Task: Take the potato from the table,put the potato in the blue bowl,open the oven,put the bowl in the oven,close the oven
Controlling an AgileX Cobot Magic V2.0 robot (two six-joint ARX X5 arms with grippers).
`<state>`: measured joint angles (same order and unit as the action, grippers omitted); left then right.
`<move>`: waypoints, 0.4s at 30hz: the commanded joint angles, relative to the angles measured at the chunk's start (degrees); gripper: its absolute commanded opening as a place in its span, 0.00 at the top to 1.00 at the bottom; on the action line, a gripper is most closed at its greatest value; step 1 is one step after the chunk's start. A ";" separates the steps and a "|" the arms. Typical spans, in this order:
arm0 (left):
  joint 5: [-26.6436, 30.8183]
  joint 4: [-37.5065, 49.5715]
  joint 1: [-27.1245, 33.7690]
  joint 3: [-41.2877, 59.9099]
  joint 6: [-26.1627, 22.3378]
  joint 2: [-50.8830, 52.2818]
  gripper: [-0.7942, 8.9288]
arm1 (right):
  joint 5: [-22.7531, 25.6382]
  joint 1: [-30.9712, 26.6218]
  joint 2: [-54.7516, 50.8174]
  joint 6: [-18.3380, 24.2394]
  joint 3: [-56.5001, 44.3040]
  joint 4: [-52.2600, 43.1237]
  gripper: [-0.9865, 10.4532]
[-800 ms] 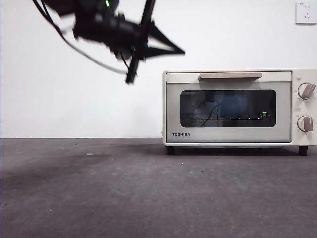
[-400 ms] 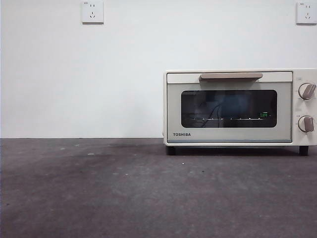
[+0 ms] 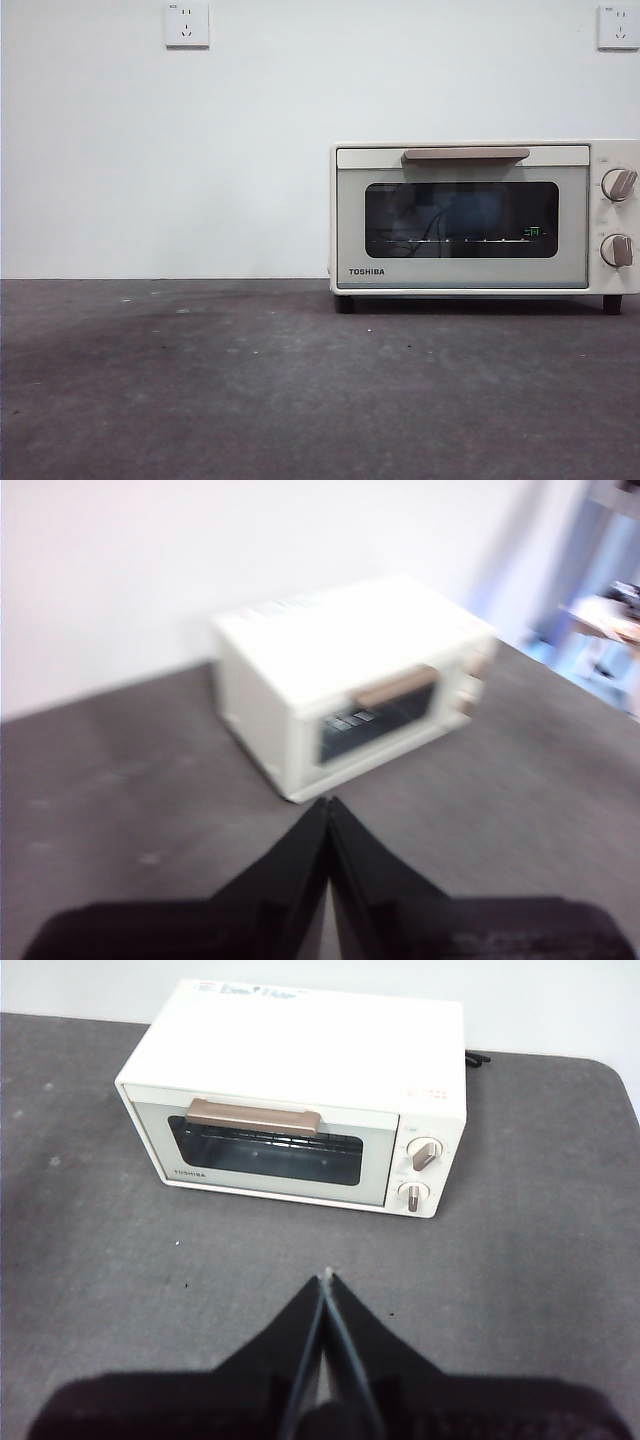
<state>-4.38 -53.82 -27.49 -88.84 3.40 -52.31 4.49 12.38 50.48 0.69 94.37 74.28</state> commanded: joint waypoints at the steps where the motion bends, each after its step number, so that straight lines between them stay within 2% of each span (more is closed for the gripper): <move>1: 3.08 -0.59 0.17 0.13 -1.27 2.32 0.92 | 0.00 0.07 -0.15 1.16 0.02 0.66 0.91; 12: 2.91 -0.72 0.17 0.13 -1.27 2.60 0.92 | -0.02 0.04 1.55 0.83 0.09 4.17 0.91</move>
<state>-1.63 -54.81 -27.49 -88.84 2.94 -49.34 4.49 12.38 51.46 1.30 94.48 77.54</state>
